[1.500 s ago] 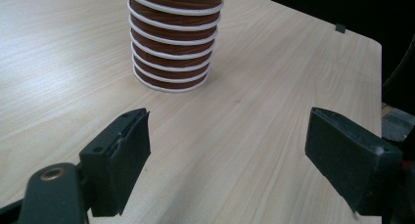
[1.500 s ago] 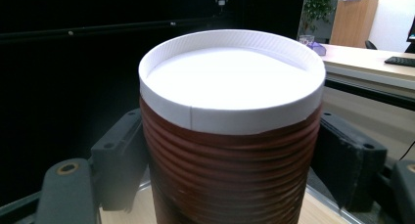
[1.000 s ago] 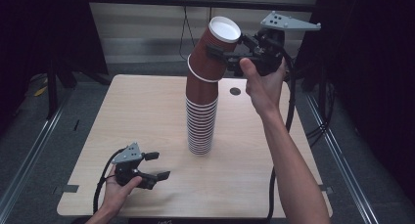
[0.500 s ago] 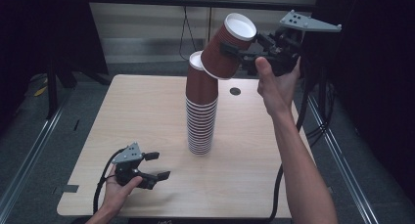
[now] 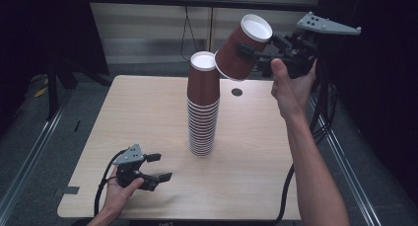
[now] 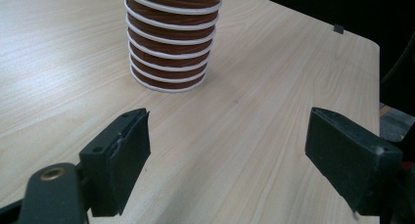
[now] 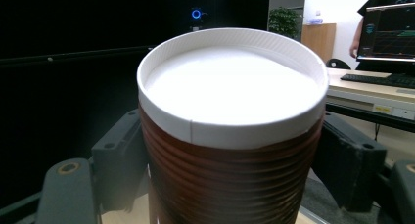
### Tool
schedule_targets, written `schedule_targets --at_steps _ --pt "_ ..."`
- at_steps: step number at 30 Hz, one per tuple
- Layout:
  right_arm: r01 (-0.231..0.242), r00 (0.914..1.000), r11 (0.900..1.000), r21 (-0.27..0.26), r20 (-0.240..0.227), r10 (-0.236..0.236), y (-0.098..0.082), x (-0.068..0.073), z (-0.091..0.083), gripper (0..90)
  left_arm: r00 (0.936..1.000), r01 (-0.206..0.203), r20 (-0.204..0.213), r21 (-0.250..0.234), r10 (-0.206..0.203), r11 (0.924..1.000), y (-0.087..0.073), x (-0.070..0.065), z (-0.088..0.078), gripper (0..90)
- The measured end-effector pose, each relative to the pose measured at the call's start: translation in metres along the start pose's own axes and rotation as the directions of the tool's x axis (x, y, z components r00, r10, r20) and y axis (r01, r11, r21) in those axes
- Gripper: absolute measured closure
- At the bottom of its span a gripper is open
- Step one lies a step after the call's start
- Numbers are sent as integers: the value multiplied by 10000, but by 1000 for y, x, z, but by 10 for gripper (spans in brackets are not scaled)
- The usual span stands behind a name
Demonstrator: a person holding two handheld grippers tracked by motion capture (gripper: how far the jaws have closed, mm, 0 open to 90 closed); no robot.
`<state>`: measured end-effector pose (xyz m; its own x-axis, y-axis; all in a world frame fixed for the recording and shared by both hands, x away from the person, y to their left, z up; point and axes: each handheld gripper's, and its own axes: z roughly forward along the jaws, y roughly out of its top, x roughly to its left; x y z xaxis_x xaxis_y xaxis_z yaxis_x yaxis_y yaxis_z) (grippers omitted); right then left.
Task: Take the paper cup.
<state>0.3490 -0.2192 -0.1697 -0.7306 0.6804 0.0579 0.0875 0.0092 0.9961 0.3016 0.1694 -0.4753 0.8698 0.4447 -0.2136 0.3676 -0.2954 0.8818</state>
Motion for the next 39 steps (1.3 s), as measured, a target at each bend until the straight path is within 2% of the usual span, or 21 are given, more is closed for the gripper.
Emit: schedule_targets --at_steps 5,8,16,17,24,26,28,29,34,39 --pt "-29 9998 10000 83 209 27 -3 -5 -9 218 9999 -78 -141 28 78 10000 0 -2 0 165" --pt "-128 9995 9998 120 300 124 -11 -10 -13 218 9998 -100 174 -109 102 9999 2 -3 1 163" --pt "-326 9983 9988 353 487 309 -24 -18 -21 218 9995 -138 269 -292 146 9995 6 -7 2 162" --pt "-333 9982 9986 421 514 311 -27 -18 -22 218 9992 -242 322 -301 251 9993 9 -9 3 162" --pt "-489 9977 9963 703 495 455 -44 -20 -22 219 9980 -405 471 -421 425 9983 17 -15 6 162" --pt "-556 9977 9956 759 436 524 -50 -21 -23 218 9965 -355 738 -549 395 9979 20 -16 7 160" --pt "-611 9975 9940 902 418 575 -60 -21 -24 218 9967 -452 656 -475 483 9978 23 -17 8 158" --pt "-611 9975 9940 902 418 575 -60 -21 -24 218 9960 -381 787 -574 425 9976 25 -17 8 158" --pt "-753 9968 9917 1042 349 721 -73 -22 -26 219 9963 -546 634 -610 585 9966 33 -18 9 159" --pt "-779 9968 9885 1296 300 746 -85 -19 -27 219 9952 -669 671 -748 719 9950 42 -21 11 159"
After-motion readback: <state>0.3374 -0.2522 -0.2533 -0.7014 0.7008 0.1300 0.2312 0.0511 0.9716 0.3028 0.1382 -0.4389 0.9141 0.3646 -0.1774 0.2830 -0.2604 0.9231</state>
